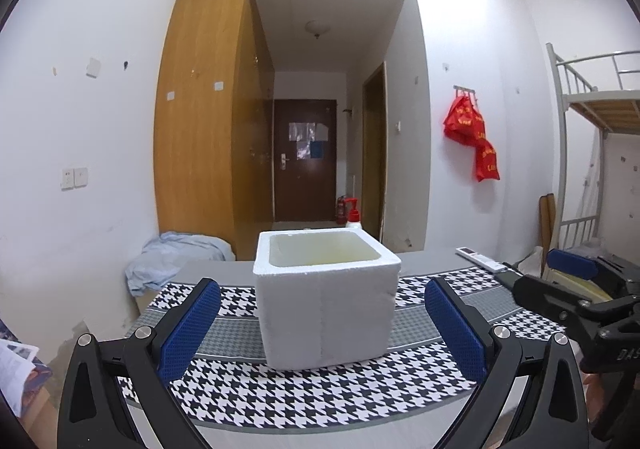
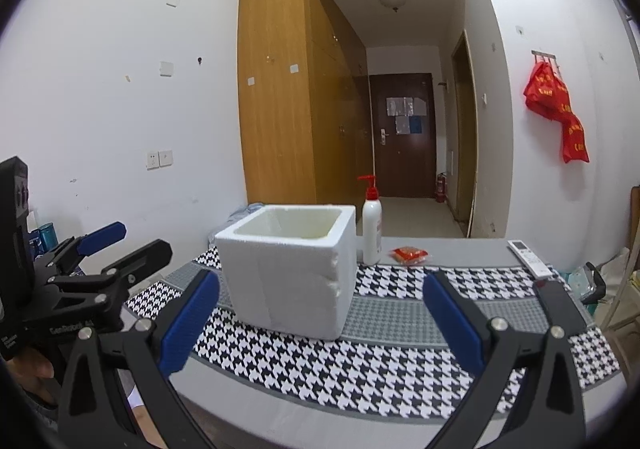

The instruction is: Organize soft objects

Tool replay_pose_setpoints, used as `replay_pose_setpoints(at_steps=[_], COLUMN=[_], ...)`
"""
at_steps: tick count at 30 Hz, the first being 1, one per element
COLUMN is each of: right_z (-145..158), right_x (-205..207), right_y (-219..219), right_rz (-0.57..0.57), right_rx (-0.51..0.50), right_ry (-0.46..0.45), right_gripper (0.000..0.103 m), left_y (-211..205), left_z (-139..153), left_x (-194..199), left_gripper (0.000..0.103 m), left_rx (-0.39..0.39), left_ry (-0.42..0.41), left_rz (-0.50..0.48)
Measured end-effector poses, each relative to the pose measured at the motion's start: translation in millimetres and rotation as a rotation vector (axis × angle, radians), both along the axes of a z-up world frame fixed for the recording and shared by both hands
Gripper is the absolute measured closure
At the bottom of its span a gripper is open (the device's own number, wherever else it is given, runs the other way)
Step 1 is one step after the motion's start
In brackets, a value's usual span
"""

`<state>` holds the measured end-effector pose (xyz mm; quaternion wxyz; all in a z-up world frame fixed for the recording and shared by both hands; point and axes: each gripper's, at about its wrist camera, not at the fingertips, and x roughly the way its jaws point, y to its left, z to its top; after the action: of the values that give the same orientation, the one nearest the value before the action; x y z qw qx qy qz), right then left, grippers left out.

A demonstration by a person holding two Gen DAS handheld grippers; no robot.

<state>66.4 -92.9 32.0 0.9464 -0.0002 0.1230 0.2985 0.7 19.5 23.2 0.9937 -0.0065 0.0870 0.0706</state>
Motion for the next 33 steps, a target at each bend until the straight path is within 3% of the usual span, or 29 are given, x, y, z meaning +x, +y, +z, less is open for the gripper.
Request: replay_pose_setpoints(at_steps=[14, 33], right_z=[-27, -34], right_x=[-18, -35], right_y=[-9, -10], right_rz=[-0.013, -0.012], right_rx=[0.022, -0.005], right_ry=[0.014, 0.014], right_gripper=[0.000, 0.000], left_y=[-8, -10], left_z=[-22, -32], left_x=[-23, -36], left_gripper=[0.001, 0.001], left_rx=[0.015, 0.007], left_ry=[-0.015, 0.008], left_rz=[0.012, -0.017])
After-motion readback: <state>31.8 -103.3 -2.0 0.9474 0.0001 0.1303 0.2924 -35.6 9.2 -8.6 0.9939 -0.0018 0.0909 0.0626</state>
